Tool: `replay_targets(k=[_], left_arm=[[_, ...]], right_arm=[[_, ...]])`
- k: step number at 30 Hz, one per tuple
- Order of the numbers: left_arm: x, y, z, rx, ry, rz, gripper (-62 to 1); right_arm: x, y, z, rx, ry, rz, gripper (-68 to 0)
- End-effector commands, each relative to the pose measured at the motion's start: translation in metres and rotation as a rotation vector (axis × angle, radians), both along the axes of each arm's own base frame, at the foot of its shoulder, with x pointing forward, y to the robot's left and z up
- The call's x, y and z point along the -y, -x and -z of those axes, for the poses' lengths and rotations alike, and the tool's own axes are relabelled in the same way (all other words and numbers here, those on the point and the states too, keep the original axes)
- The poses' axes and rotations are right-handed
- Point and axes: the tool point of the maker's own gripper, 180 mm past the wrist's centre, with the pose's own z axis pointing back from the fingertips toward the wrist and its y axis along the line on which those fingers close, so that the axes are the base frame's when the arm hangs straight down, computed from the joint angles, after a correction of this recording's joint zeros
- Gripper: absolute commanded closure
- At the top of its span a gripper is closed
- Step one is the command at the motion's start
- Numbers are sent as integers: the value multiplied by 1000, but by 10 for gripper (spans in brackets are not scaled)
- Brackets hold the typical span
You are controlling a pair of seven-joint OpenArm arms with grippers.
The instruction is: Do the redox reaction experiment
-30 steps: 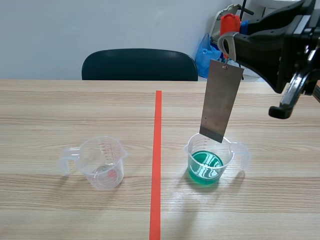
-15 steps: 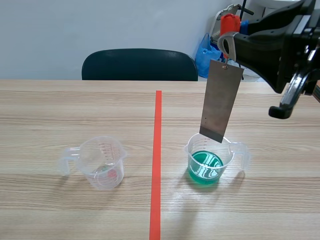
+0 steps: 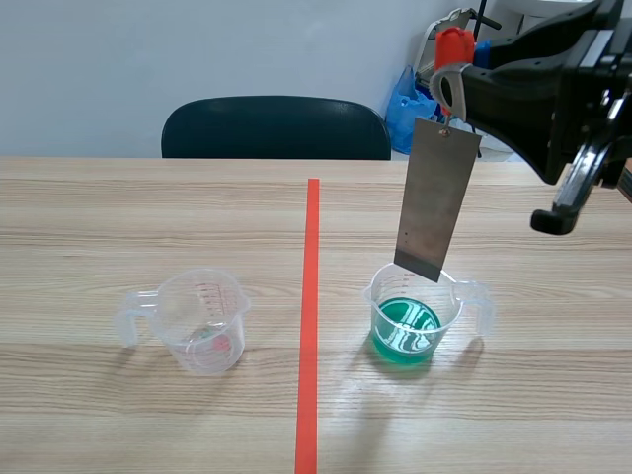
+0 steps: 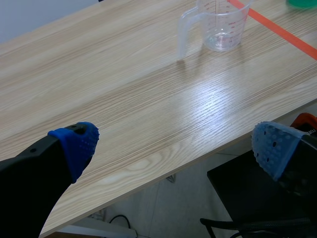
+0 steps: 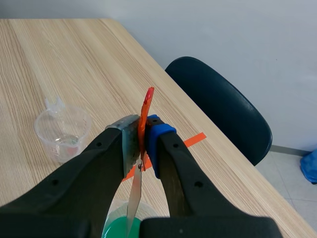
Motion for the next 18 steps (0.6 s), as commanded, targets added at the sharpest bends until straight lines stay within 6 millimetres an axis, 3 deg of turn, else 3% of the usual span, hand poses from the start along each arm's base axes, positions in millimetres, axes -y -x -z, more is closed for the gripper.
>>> replay_targets(k=[1,8,18], left_arm=[[1,-3,-4,21,9,0,-623],[1,-3,-4,21,9,1,-623],[1,-3,-4,21,9,1,-623]], right_arm=[[-1,-1,-11,35,-13,-6,-6],[-18,-2,-10,30,17,-54,-6],[-56,-1,-24,63,-18,-156,-6]])
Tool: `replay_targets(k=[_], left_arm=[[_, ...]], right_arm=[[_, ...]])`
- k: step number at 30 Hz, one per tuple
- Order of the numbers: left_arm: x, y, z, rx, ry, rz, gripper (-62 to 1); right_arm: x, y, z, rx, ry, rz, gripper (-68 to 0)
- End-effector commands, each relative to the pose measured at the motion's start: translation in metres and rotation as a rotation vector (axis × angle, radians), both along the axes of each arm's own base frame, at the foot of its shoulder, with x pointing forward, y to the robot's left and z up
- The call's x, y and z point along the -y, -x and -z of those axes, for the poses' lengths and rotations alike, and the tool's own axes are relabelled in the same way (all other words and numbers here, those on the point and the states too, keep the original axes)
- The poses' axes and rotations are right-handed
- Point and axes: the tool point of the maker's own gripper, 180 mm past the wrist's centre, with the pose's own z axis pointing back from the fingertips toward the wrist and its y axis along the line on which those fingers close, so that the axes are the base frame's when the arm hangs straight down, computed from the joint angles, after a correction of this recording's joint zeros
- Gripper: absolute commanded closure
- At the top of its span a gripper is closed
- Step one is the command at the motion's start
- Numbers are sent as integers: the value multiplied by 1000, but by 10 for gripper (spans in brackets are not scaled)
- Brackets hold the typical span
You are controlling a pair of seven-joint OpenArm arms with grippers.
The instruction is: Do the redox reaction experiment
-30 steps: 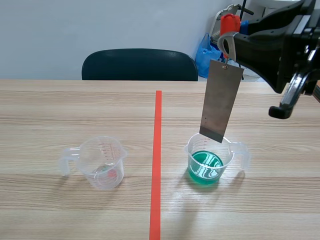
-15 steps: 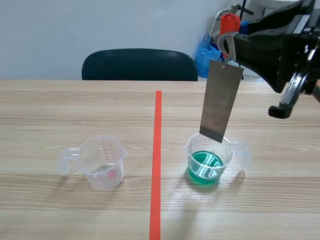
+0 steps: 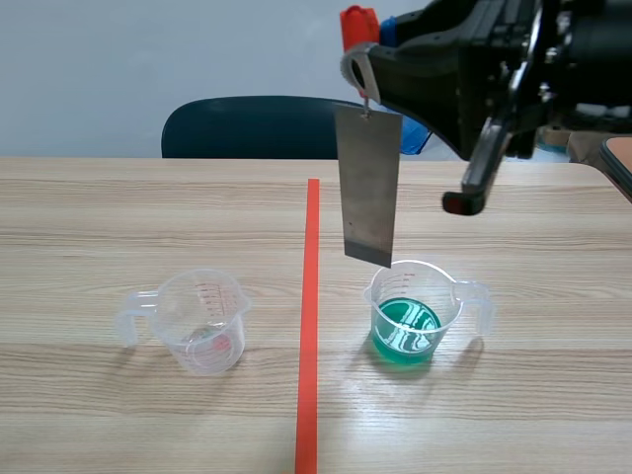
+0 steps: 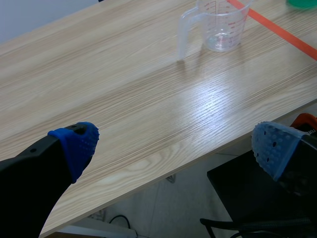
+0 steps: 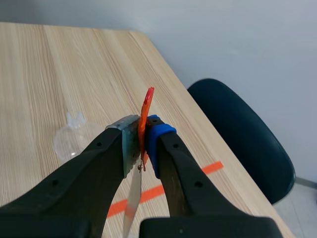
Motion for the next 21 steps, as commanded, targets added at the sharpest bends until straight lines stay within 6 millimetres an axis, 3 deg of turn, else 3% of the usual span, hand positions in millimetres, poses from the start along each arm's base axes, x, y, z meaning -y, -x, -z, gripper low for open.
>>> replay_targets(k=[1,21], left_arm=[[1,-3,-4,21,9,1,-623],[1,-3,-4,21,9,1,-623]], right_arm=[[-7,-3,-13,26,-38,-12,-6],[-89,-25,-1,-70,-89,-196,-6]])
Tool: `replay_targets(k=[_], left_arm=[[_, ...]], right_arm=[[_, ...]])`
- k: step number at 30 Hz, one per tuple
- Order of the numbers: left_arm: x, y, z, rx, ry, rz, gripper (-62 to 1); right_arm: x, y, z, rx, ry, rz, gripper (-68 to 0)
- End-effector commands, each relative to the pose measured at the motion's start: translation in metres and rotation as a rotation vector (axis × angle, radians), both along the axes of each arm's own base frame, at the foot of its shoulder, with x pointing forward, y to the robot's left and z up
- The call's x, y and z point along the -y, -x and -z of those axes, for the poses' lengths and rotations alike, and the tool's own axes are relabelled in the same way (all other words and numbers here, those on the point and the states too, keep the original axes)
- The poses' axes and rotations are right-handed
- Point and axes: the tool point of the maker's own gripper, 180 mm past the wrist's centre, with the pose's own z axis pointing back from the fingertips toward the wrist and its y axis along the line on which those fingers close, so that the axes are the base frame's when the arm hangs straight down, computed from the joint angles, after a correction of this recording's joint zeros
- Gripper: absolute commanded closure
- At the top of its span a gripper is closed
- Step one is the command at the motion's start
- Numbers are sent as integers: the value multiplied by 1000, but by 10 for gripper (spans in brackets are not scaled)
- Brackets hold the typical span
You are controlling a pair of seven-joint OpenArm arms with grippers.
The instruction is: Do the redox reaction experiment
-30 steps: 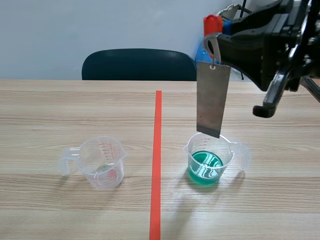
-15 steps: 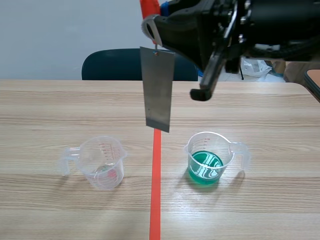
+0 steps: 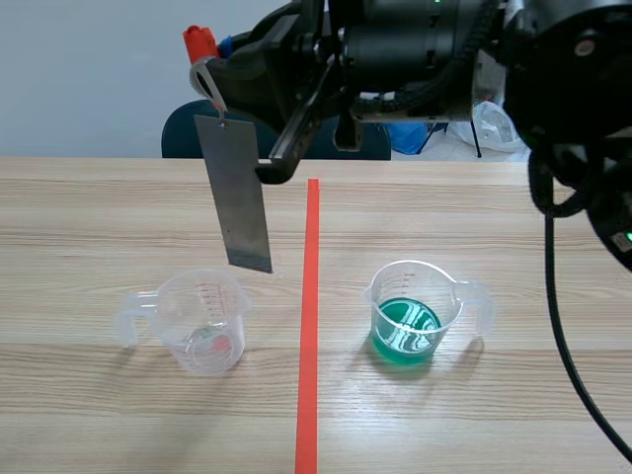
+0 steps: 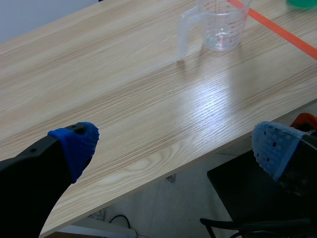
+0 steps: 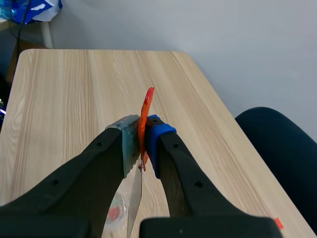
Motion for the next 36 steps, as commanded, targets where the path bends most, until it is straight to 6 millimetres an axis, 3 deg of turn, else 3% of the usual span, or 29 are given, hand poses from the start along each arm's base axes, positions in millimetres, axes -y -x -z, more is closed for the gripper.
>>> replay_targets(k=[1,19,36], left_arm=[[1,-3,-4,21,9,1,-623],[1,-3,-4,21,9,0,-623],[1,-3,-4,21,9,0,-623]], right_arm=[[-5,-1,-14,28,-31,-15,-6],[-54,20,-8,-12,-33,-147,-6],[-59,23,-8,-18,-36,-159,-6]])
